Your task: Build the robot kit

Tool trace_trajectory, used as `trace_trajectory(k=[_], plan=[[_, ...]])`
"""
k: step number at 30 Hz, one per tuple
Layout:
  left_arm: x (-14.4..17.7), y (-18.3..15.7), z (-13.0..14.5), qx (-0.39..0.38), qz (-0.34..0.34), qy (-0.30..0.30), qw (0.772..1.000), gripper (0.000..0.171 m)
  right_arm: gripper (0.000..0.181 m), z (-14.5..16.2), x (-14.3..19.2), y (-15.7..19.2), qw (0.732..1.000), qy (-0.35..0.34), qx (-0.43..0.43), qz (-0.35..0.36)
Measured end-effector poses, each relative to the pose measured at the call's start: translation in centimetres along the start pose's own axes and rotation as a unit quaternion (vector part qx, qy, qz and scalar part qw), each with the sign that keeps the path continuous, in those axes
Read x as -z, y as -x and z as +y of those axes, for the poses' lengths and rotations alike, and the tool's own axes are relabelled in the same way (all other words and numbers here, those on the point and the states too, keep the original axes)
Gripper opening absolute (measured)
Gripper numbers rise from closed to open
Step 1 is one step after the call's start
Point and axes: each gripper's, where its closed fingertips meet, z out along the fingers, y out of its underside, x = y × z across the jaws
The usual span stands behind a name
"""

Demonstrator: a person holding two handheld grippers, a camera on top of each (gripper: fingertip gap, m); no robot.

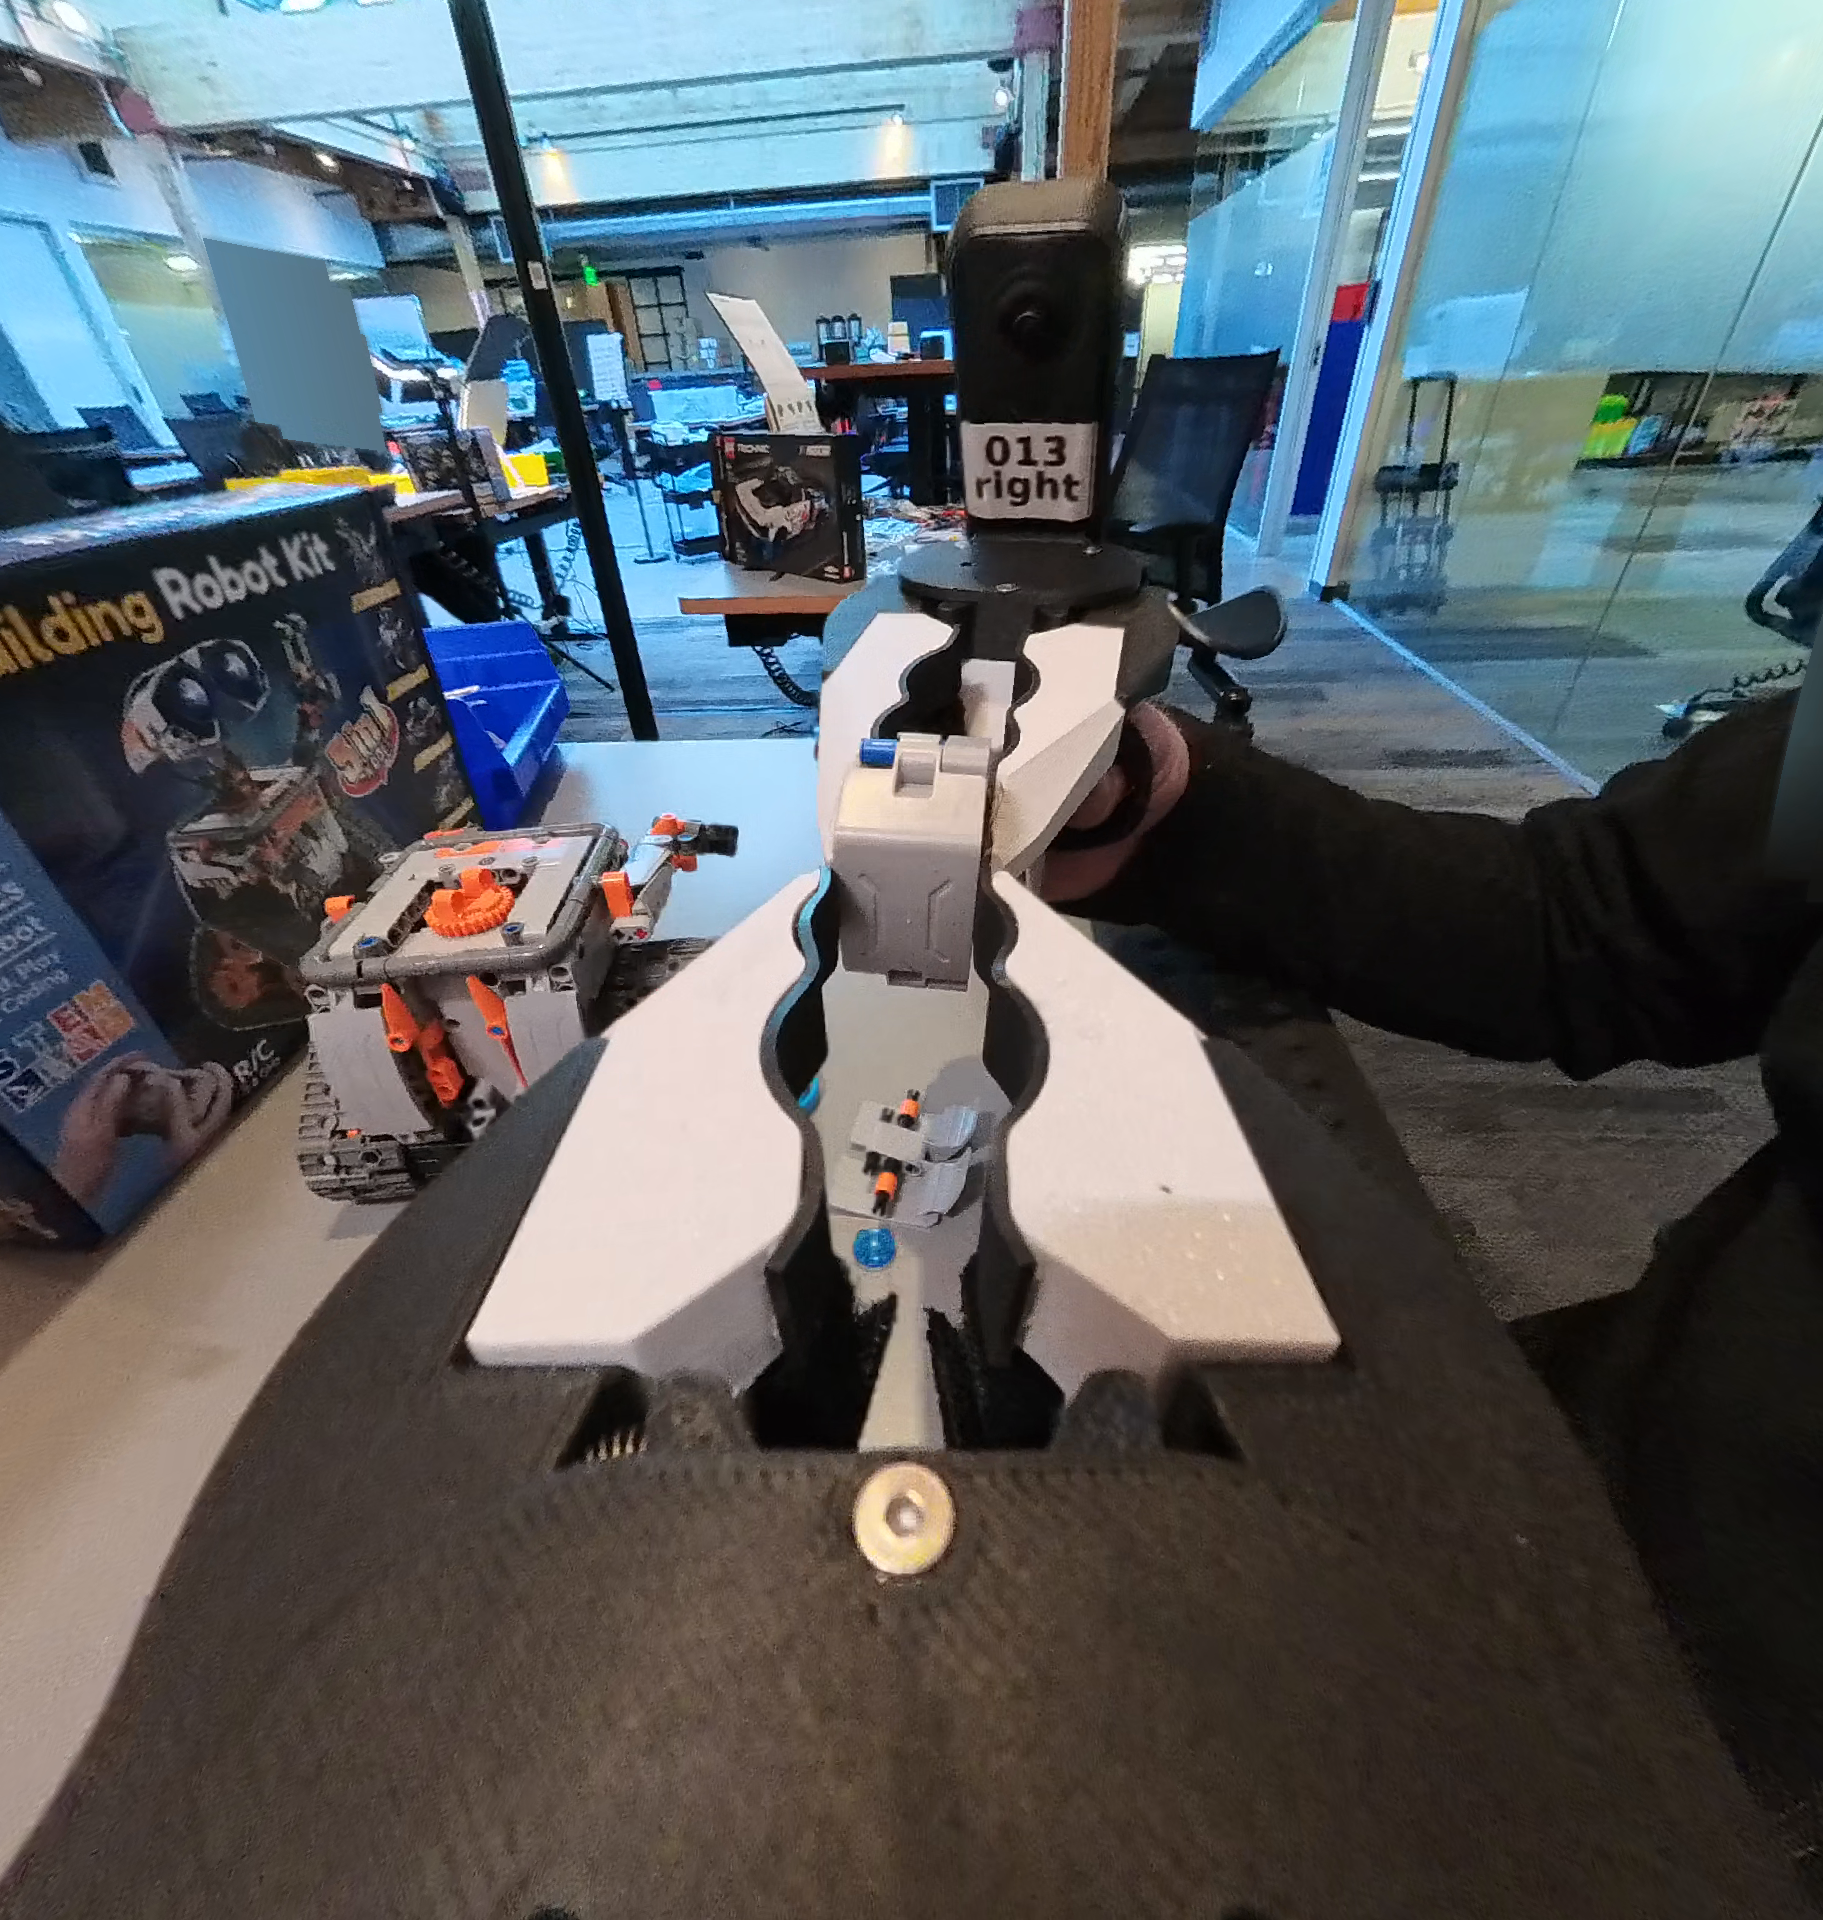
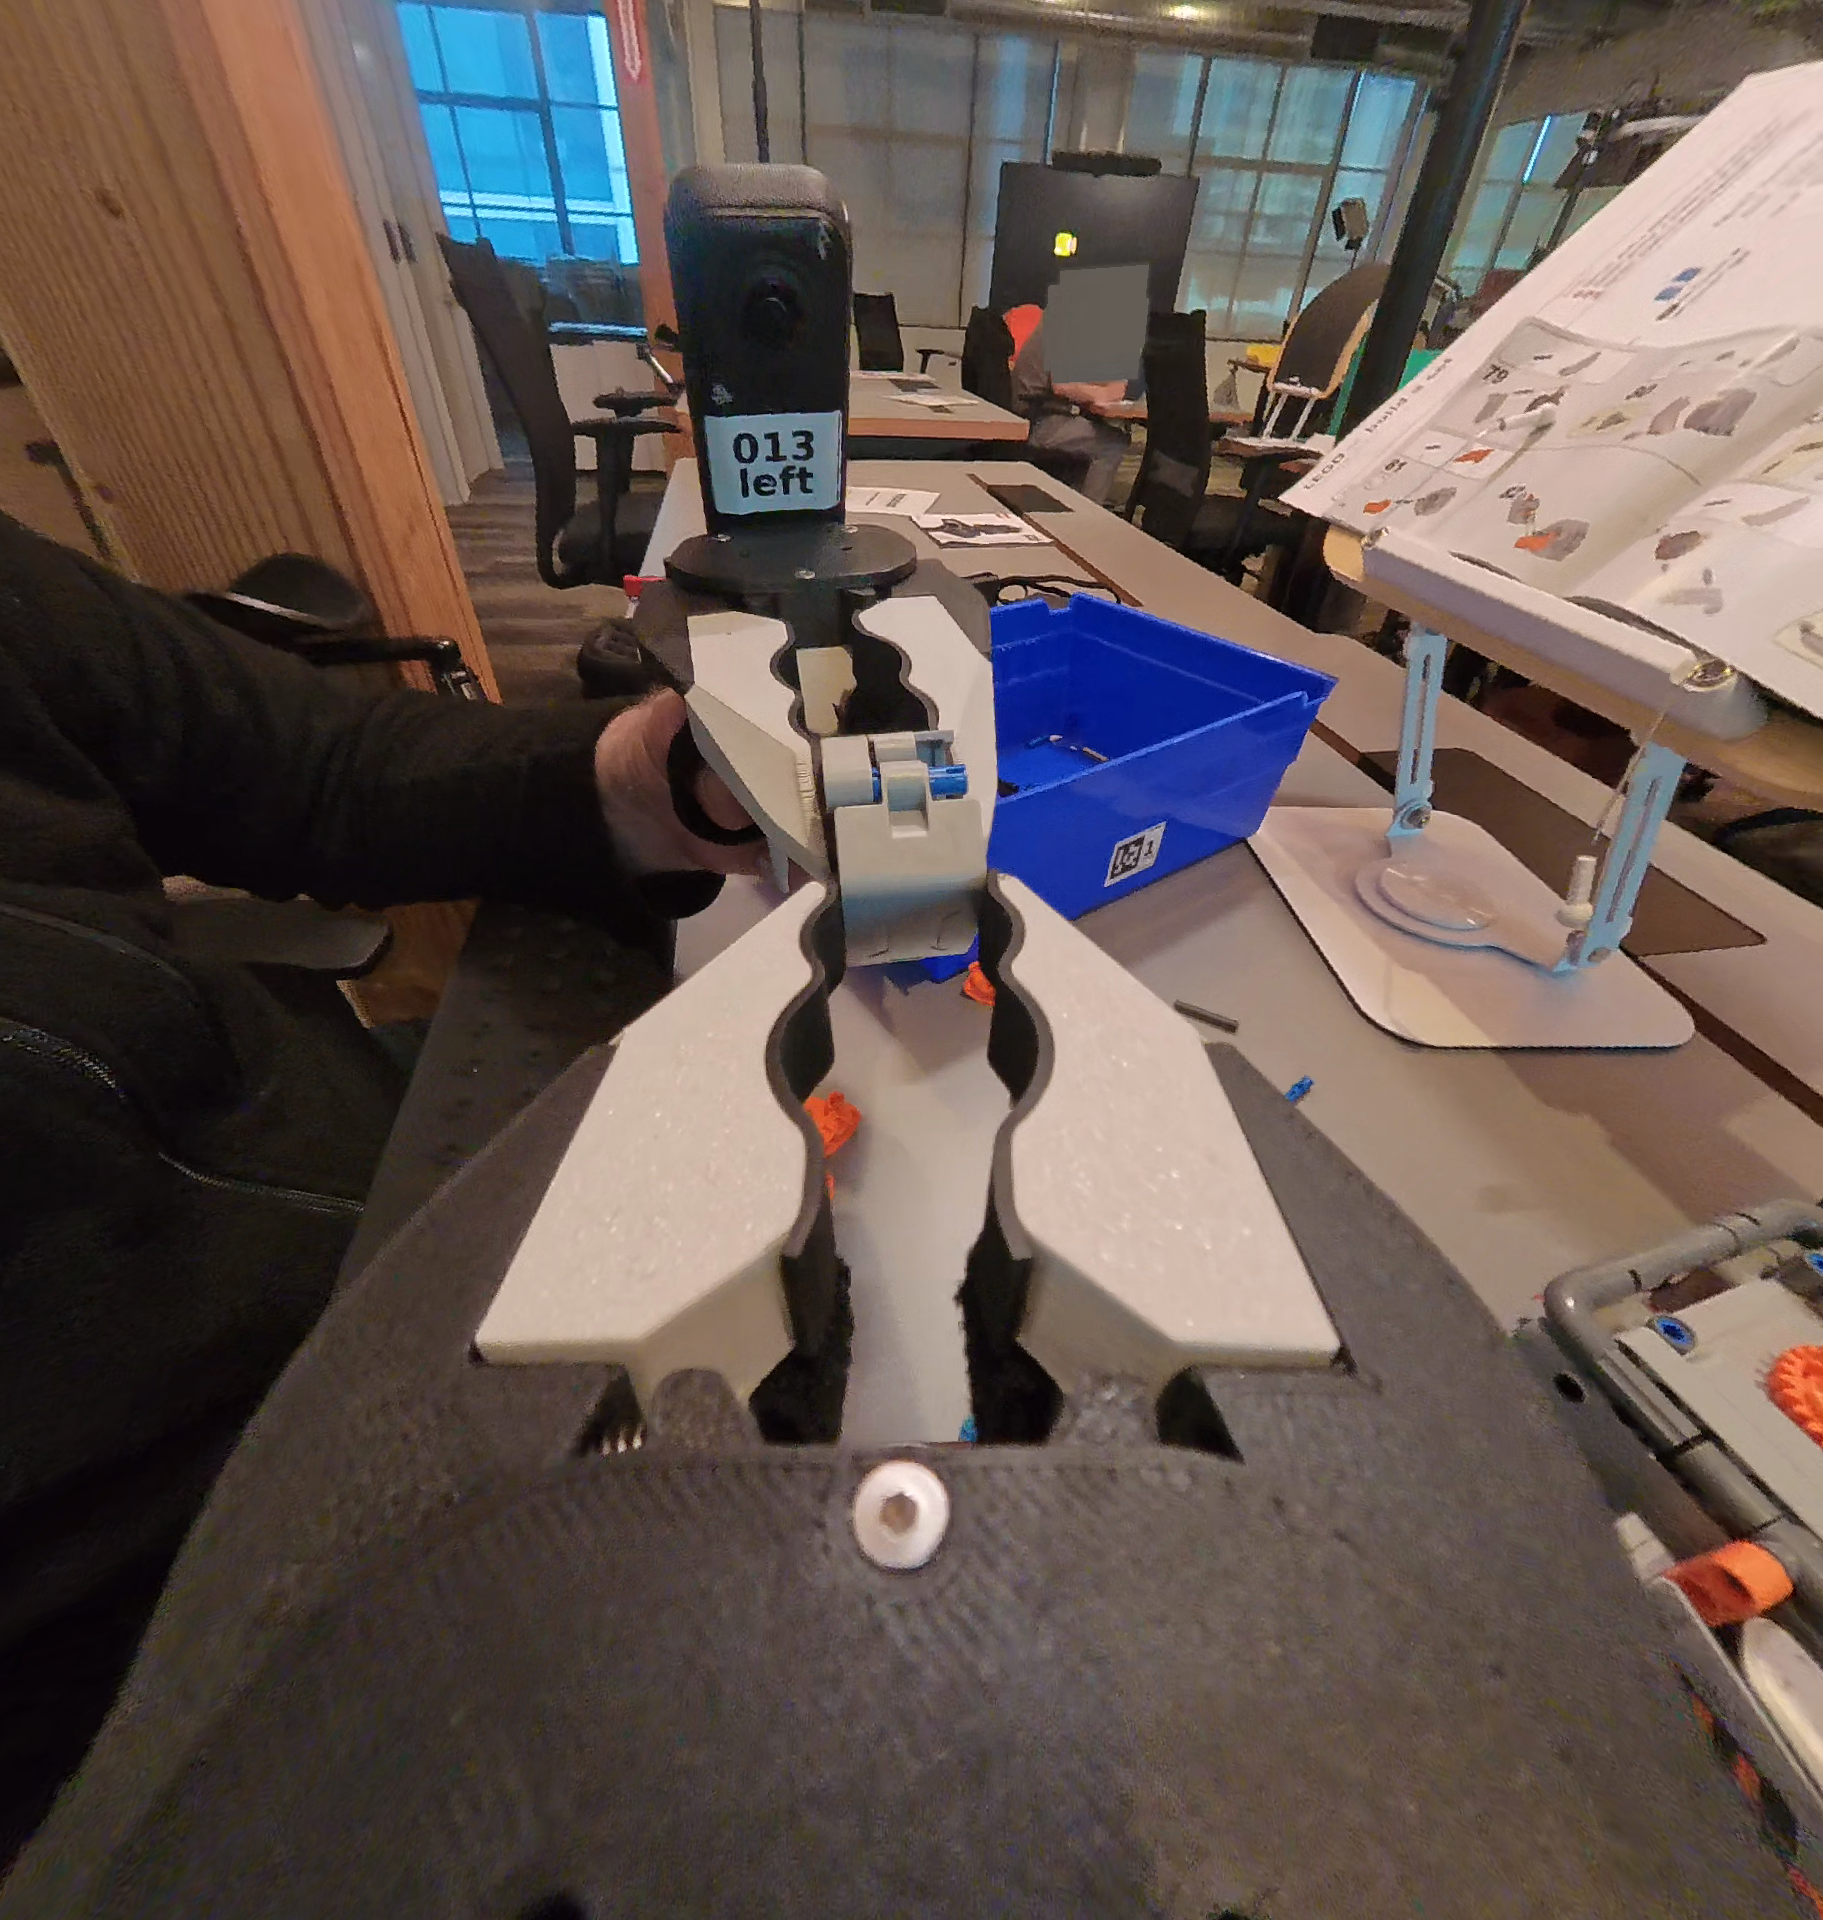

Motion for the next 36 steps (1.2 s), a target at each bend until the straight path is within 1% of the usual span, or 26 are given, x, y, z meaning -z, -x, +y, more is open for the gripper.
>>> trace_trajectory(k=[3, 5, 8, 13, 16, 18, 20, 22, 25, 27, 29, 36], plan=[[0.3, 0.8, -0.1, -0.005, -0.023, -0.005, 1.0, 0.023, 0.023, -0.4, -0.1, -0.6, 0.999, 0.014, 0.031, 0.04], [0.7, 0.9, -0.8, -0.005, -0.031, -0.019, 0.999, 0.028, 0.023, -1.2, -0.1, -0.8, 0.997, 0.013, 0.049, 0.06], [1.3, 0.9, -1.7, -0.015, -0.044, -0.037, 0.998, 0.022, 0.024, -2.4, -0.5, -0.4, 0.993, 0.029, 0.089, 0.069], [3.3, 0.8, -4.0, -0.035, -0.056, -0.094, 0.993, 0.024, 0.023, -5.0, -2.1, 0.2, 0.995, 0.017, 0.091, 0.043], [4.7, 1.3, -5.2, -0.05, -0.085, -0.118, 0.988, 0.026, 0.023, -6.4, -3.4, 0.0, 0.996, 0.009, 0.085, 0.028], [5.6, 1.8, -5.7, -0.06, -0.107, -0.126, 0.984, 0.03, 0.023, -7.0, -4.5, -0.3, 0.996, 0.01, 0.089, 0.027], [6.5, 2.3, -6.1, -0.076, -0.133, -0.132, 0.979, 0.03, 0.024, -7.5, -5.4, -0.6, 0.996, 0.011, 0.091, 0.023], [7.0, 2.6, -6.3, -0.071, -0.14, -0.132, 0.979, 0.034, 0.024, -7.6, -6.1, -0.9, 0.995, 0.008, 0.092, 0.022], [7.6, 3.0, -6.3, -0.06, -0.139, -0.143, 0.978, 0.033, 0.024, -7.6, -6.8, -1.1, 0.996, -0.007, 0.085, 0.015], [7.7, 3.2, -6.2, -0.047, -0.129, -0.146, 0.98, 0.032, 0.024, -7.2, -6.9, -1.2, 0.998, -0.017, 0.064, 0.002], [7.7, 3.2, -6.1, -0.028, -0.113, -0.151, 0.982, 0.023, 0.024, -6.9, -7.1, -0.9, 0.998, -0.033, 0.049, -0.023], [7.7, 4.1, -5.3, -0.003, -0.109, -0.147, 0.983, 0.023, 0.024, -6.1, -7.5, -1.7, 0.998, -0.053, 0.01, -0.028]])
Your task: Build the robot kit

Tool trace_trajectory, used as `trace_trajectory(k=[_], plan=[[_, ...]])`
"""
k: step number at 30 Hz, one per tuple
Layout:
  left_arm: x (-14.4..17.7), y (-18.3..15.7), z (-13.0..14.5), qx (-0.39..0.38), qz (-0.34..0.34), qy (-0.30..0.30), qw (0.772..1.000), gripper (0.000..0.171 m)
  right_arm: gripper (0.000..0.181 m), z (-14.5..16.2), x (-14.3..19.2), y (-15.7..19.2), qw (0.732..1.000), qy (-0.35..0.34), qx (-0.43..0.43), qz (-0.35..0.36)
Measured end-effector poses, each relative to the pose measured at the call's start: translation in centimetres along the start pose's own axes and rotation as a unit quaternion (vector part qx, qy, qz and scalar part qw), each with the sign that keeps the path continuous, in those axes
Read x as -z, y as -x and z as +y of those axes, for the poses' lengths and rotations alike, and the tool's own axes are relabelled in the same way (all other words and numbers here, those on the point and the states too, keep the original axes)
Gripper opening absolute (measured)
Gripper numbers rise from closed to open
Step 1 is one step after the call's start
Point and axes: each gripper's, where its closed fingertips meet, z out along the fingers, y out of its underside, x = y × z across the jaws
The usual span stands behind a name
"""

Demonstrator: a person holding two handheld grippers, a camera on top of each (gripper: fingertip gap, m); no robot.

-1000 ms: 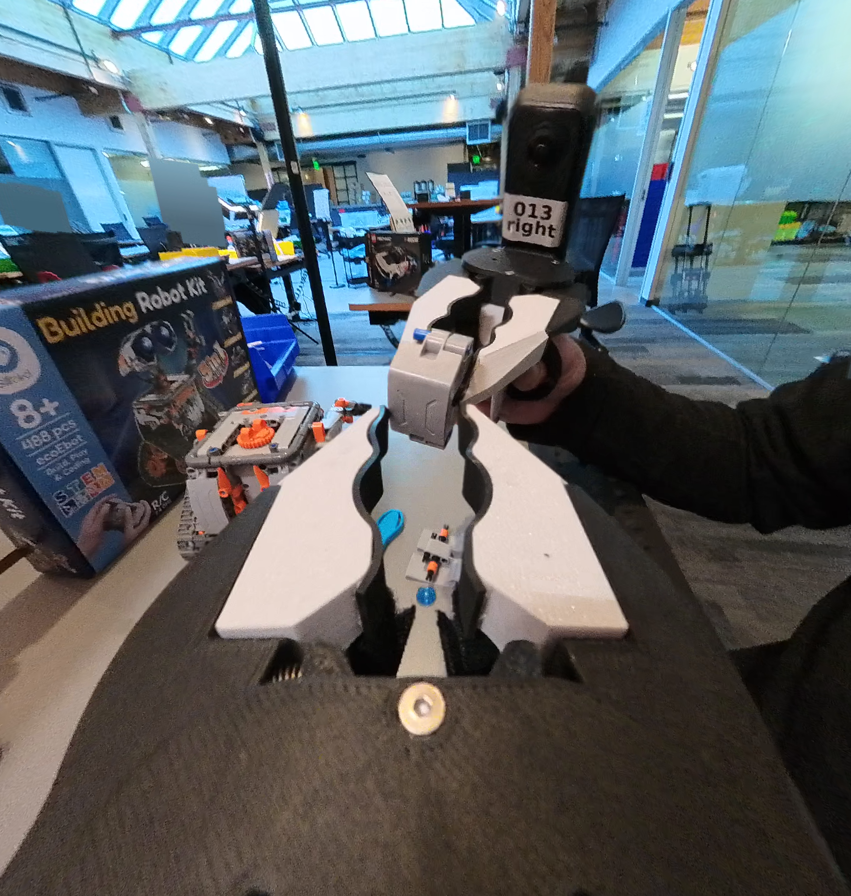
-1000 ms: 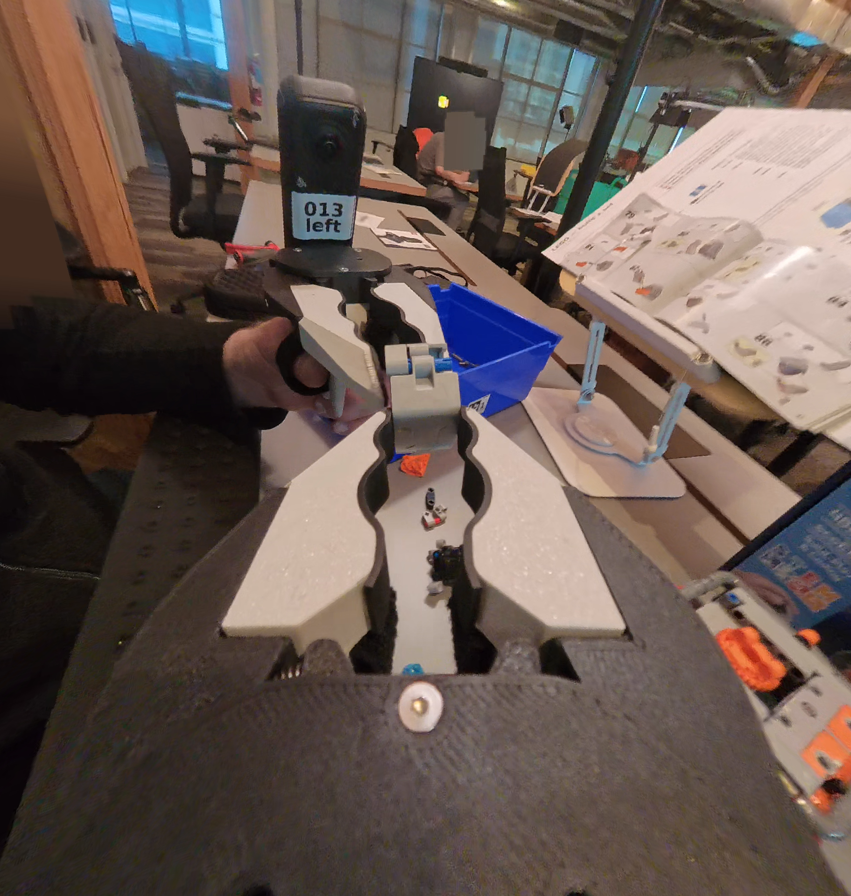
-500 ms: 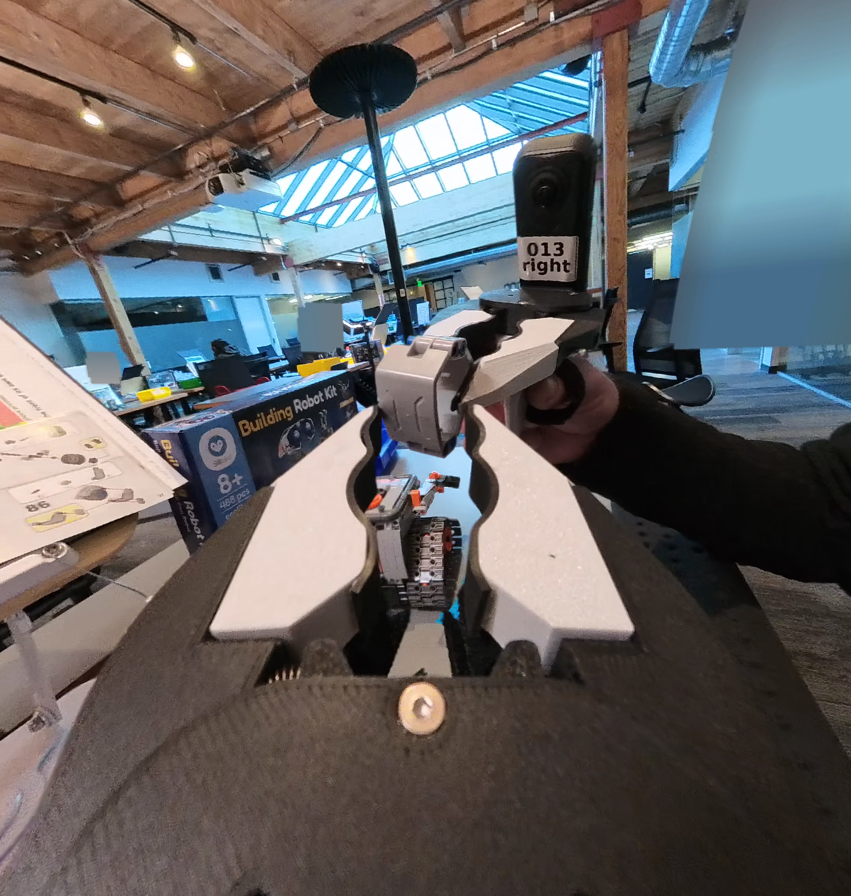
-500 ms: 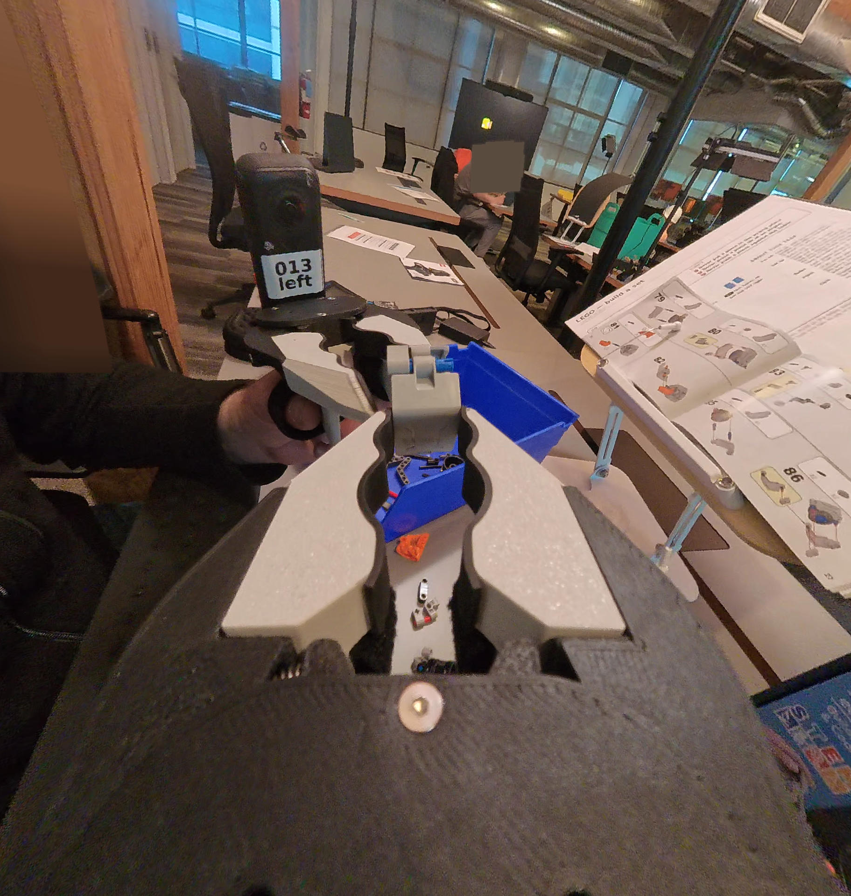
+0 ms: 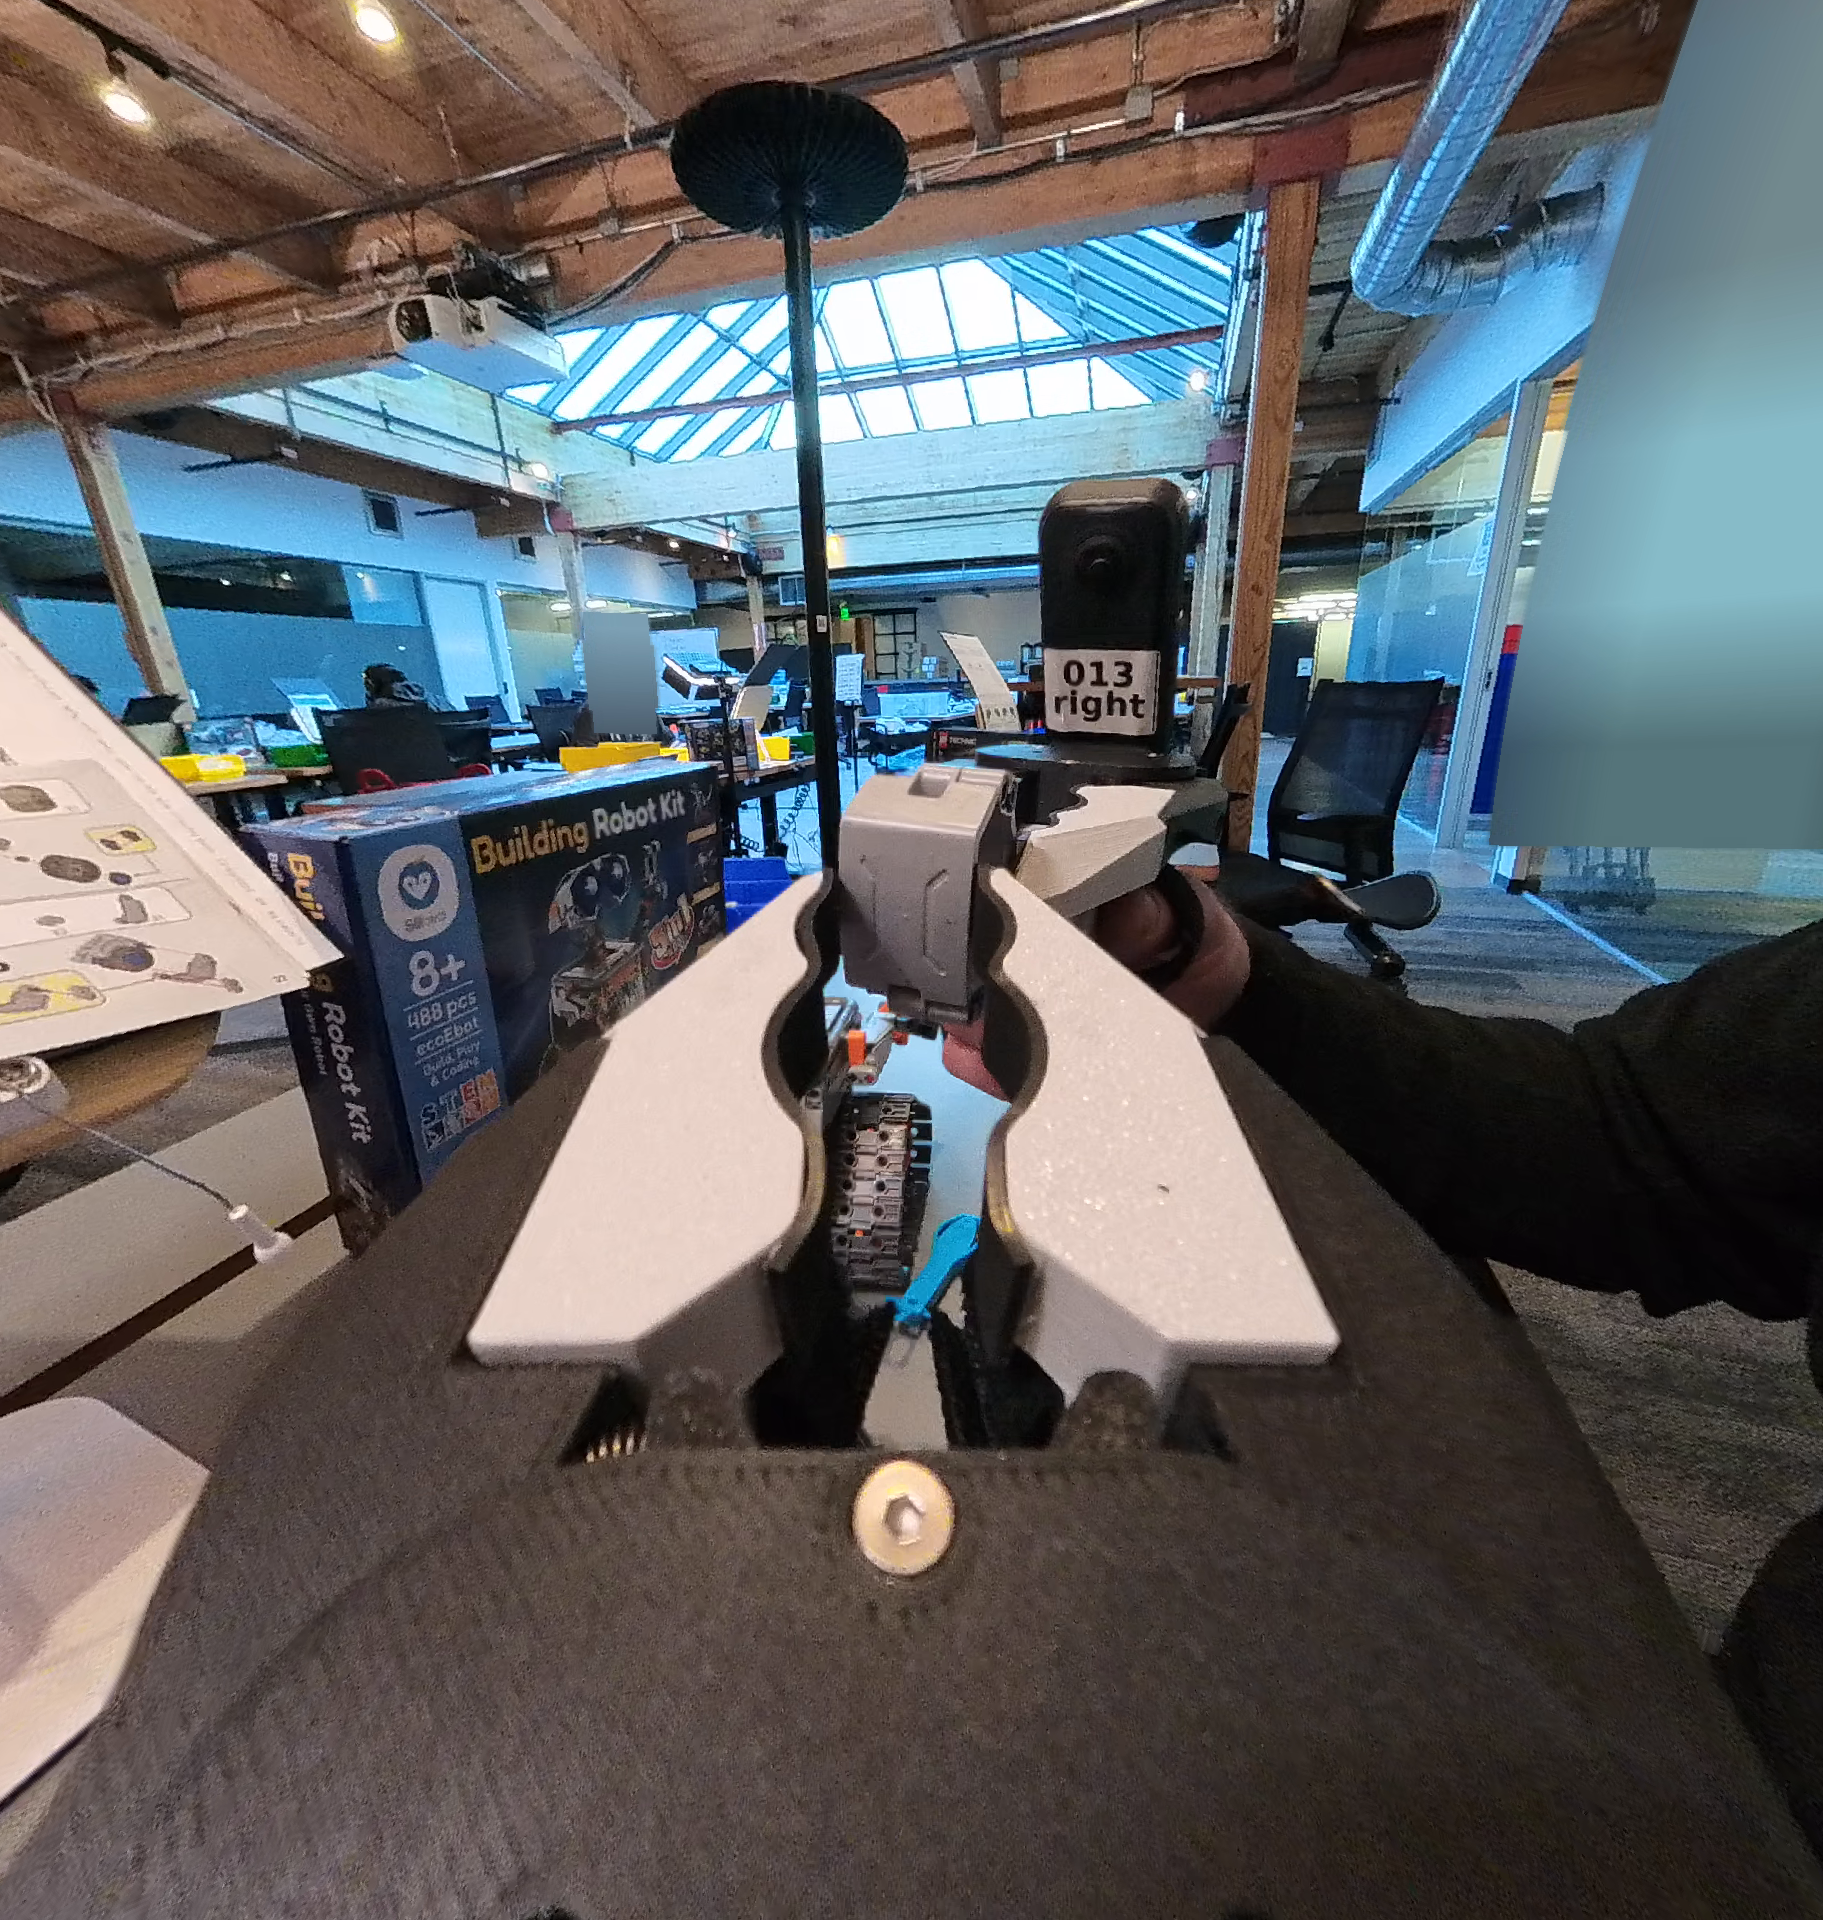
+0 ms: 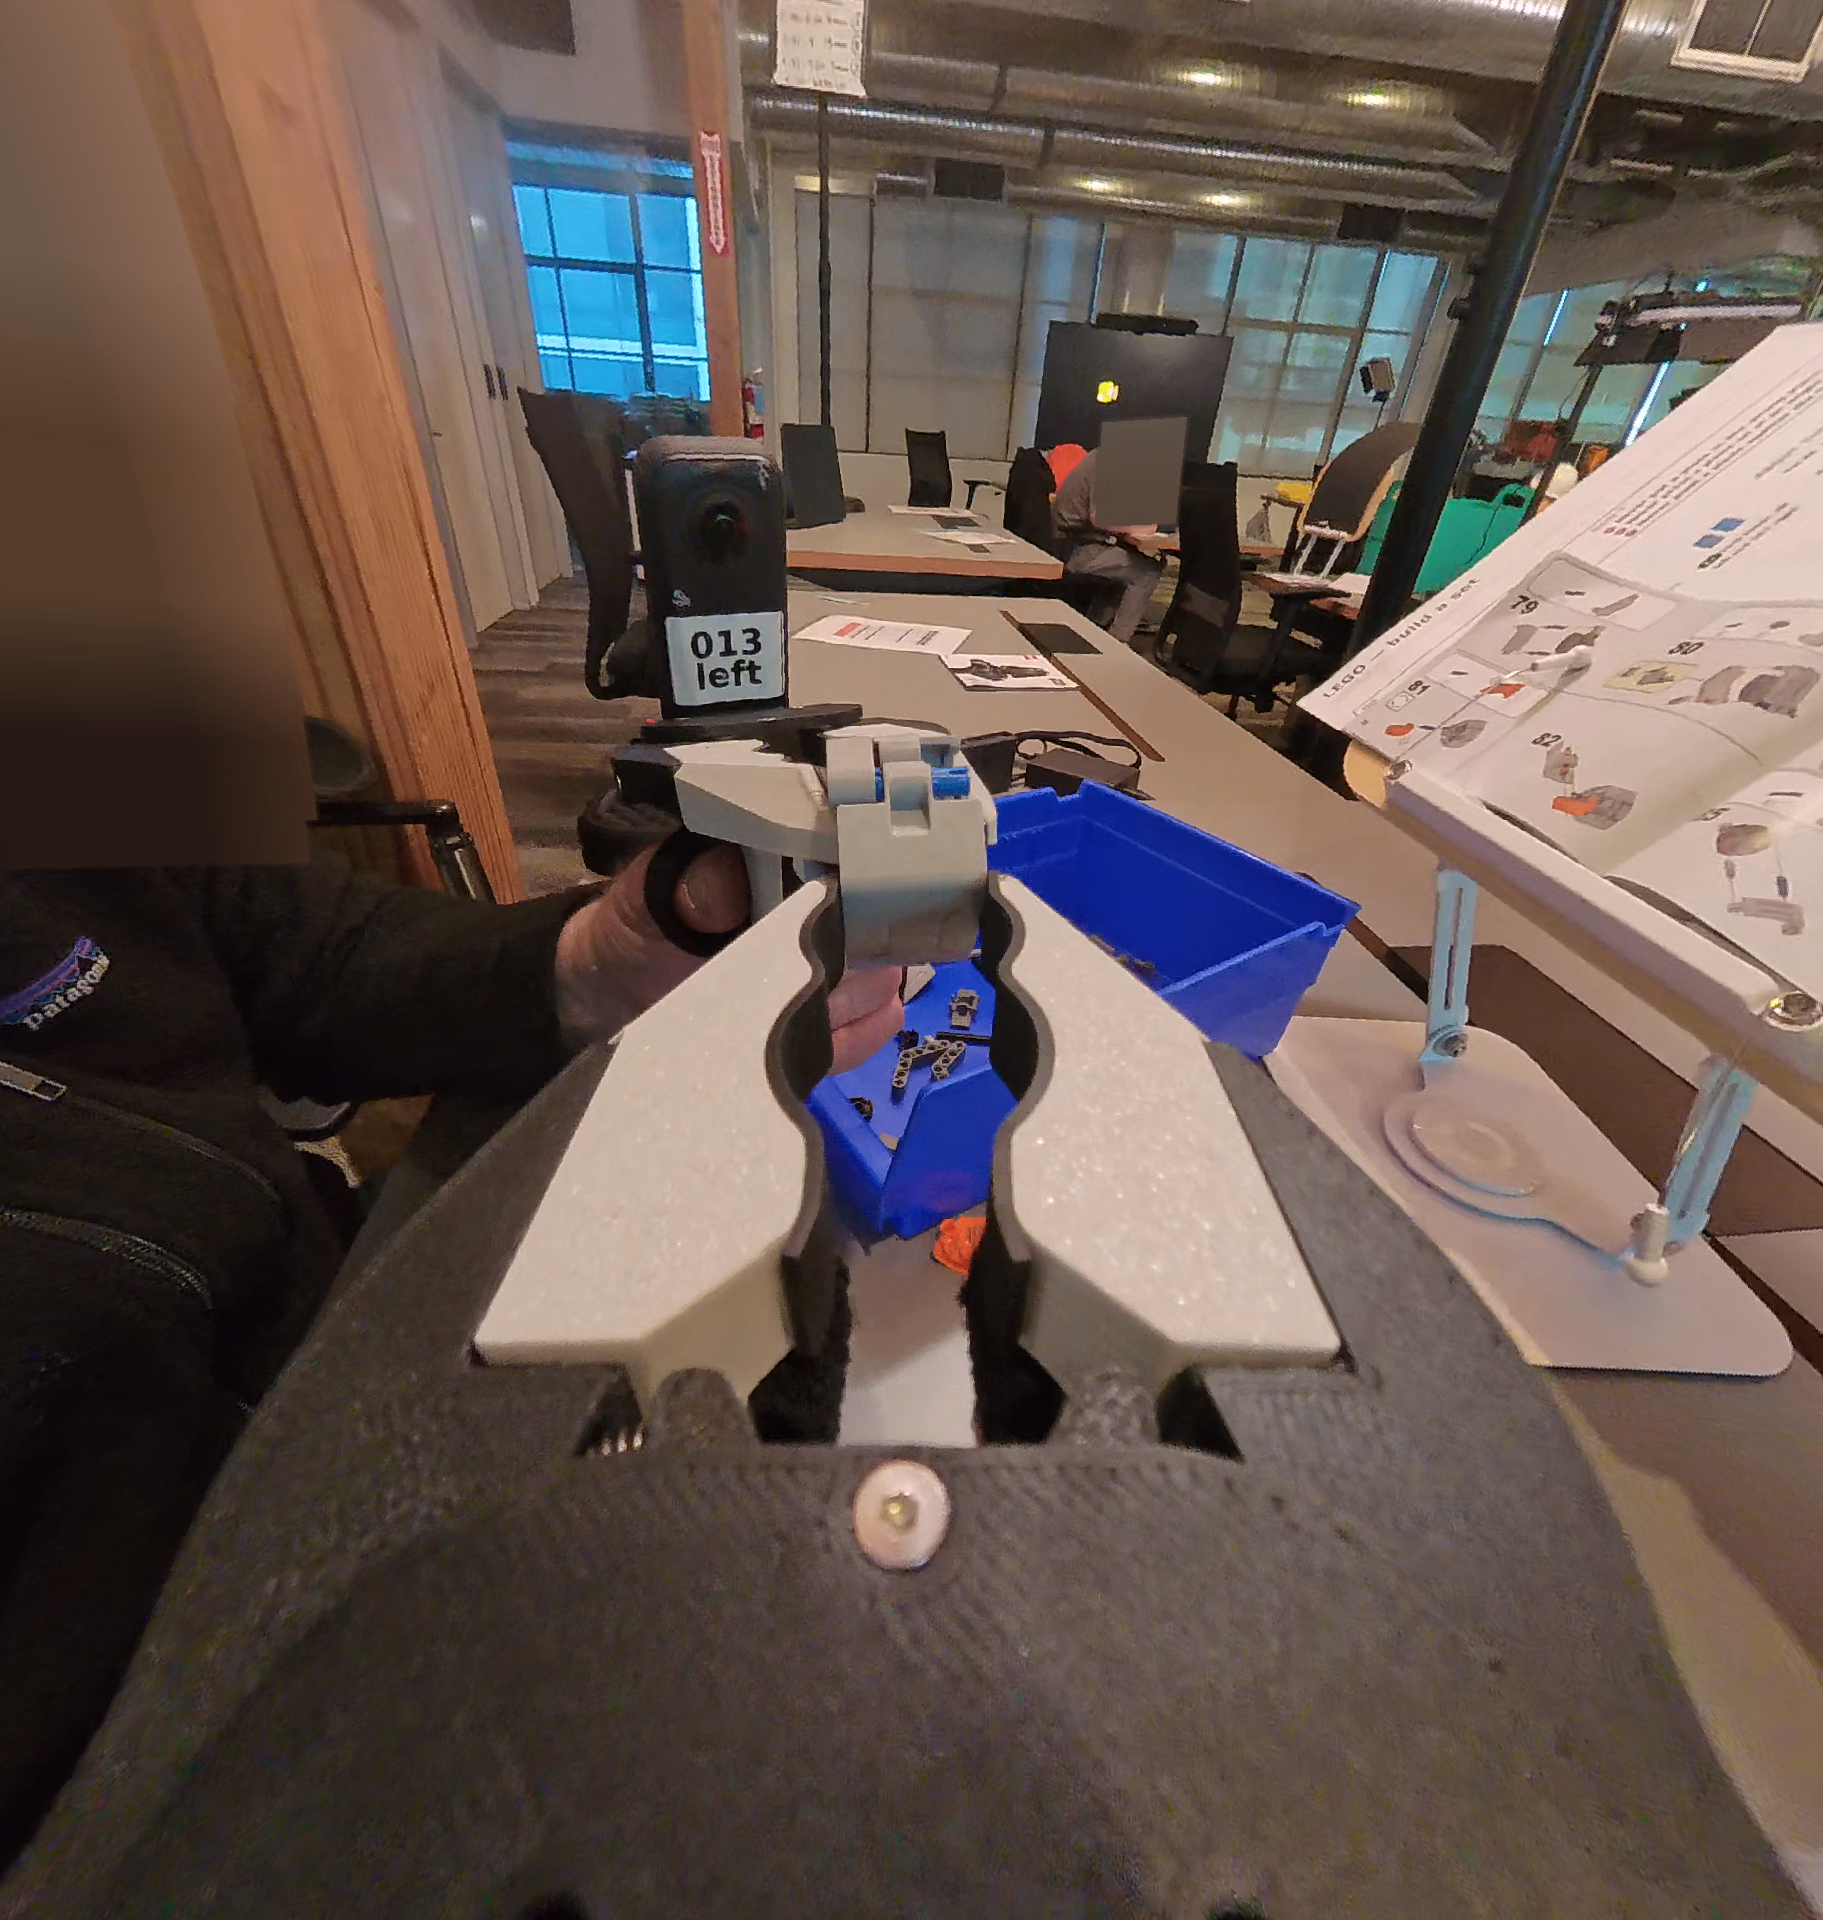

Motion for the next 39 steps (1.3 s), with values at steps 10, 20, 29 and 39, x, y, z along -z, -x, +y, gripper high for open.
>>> trace_trajectory(k=[10, 20, 29, 39], plan=[[-0.2, 0.7, 1.2, 0.019, -0.003, 0.036, 0.999, 0.022, 0.024, 1.1, 0.3, -0.7, 0.999, 0.029, -0.028, 0.003], [0.3, 1.3, 0.6, 0.024, -0.003, 0.018, 1.0, 0.02, 0.023, 1.0, 0.8, -1.5, 0.999, 0.012, -0.051, 0.012], [0.3, 1.9, 1.2, -0.009, -0.024, 0.039, 0.999, 0.037, 0.023, 1.5, 1.1, -2.8, 0.994, 0.004, -0.102, 0.024], [-0.5, 3.5, 5.0, -0.323, -0.139, 0.195, 0.916, 0.071, 0.023, 3.5, 1.1, -4.0, 0.981, 0.029, -0.191, 0.028]])
